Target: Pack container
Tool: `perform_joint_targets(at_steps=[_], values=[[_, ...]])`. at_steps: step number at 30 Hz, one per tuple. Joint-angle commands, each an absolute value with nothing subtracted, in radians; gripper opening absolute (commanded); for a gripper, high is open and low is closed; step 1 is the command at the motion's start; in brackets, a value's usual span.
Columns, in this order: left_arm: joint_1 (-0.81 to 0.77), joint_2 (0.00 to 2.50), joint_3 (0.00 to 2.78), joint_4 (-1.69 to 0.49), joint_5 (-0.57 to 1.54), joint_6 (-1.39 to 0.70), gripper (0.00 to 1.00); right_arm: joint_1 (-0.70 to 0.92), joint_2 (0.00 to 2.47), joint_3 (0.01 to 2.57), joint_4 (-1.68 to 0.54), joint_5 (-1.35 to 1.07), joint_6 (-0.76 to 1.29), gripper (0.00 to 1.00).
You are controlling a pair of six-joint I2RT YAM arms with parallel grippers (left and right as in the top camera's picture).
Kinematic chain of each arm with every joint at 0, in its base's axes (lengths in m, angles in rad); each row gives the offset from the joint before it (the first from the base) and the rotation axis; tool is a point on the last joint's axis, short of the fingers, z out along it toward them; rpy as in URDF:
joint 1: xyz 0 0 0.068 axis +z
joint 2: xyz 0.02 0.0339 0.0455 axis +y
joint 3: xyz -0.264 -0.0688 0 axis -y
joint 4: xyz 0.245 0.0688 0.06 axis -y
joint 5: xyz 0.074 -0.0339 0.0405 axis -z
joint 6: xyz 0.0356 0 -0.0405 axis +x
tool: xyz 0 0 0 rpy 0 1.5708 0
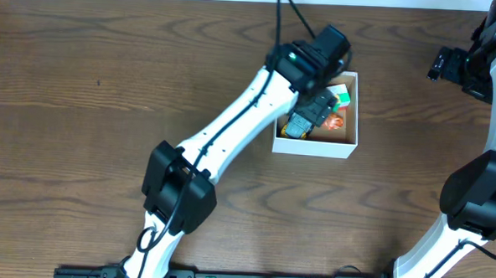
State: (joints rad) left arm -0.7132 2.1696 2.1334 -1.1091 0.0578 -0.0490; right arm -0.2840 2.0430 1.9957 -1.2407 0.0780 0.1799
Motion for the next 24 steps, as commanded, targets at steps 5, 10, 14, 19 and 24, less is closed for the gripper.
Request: perform_joint_targets(at_steps=[5,10,14,19,24], values=[[-0.586,2.121,2.131,-1.201,0.025,-0.080,0.98,-0.290,2.047,1.992,-1.242,0.078,0.198,0.99],[-0.453,2.063,2.131,-1.300,-0.044,-0.164,0.98,-0.290,2.047,1.992,-1.242,0.078,0.197,0.99],[-0.352,2.004,2.131,-1.388,-0.045,-0.163,0.98,-0.290,2.047,1.992,-1.242,0.078,0.197,0.99],[-0.264,1.910,2.131,-1.467,-0.045,-0.162,0.98,-0.290,2.047,1.992,-1.242,0.078,0.198,0.99],[-0.225,1.804,2.122,-1.514,-0.046,-0.158,0.98,-0.290,2.047,1.992,-1.242,0.078,0.197,0.99]])
